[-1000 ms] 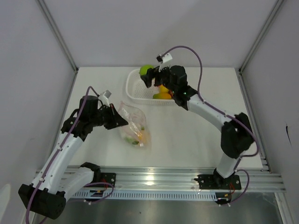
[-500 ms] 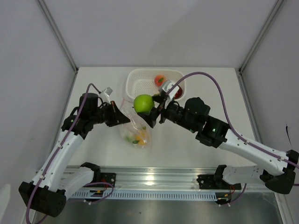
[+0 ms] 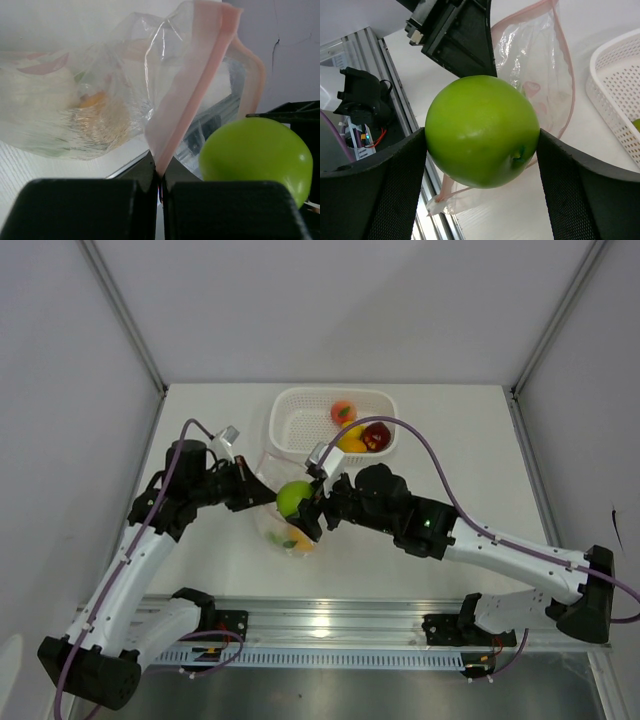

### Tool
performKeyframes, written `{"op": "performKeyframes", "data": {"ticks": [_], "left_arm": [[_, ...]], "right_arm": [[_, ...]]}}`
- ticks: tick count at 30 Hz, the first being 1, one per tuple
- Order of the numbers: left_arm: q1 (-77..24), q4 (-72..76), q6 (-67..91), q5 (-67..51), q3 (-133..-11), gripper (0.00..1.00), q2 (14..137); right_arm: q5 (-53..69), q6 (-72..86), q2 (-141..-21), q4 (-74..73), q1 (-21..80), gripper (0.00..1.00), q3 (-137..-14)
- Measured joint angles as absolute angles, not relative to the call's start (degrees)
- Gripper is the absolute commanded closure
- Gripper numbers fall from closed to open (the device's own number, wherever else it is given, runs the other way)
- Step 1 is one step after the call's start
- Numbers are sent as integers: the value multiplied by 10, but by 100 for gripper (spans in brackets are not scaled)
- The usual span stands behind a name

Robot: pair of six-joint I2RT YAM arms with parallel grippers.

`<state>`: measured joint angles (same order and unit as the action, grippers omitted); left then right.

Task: Place the food in the zip-top bag and seal the zipper
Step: Place the fake fruit in the zipper food storage bag.

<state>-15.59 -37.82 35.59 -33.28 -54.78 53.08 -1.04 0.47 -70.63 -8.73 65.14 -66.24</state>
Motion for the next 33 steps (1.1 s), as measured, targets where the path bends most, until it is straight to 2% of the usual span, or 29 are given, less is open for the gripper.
{"op": "performKeyframes", "data": {"ticks": [6, 8, 10, 11, 12, 13, 14, 16, 33], "left_arm": [[-156, -378, 356, -335, -549, 99, 515], [-156, -379, 356, -335, -549, 99, 510], [-155, -383, 356, -330, -549, 99, 507], [-154, -387, 355, -329, -549, 99, 507], [-153, -389, 355, -327, -549, 99, 506], [-153, -392, 355, -327, -549, 99, 506], [-153, -395, 355, -326, -549, 99, 505], [-154, -396, 356, -328, -549, 99, 502], [-154, -399, 356, -337, -551, 99, 484]], "right_arm": [[-20, 13, -730, -82, 651, 88, -662], [-24, 15, -743, -83, 651, 63, -663], [-30, 15, -759, -83, 651, 42, -669], [-34, 15, -766, -85, 651, 35, -674], [-40, 15, -774, -90, 650, 22, -683], [-45, 15, -781, -93, 650, 19, -693], [-50, 15, -787, -93, 650, 9, -702], [-57, 14, -791, -93, 650, 0, -712], [-113, -11, -770, -94, 616, 1, -755]]}}
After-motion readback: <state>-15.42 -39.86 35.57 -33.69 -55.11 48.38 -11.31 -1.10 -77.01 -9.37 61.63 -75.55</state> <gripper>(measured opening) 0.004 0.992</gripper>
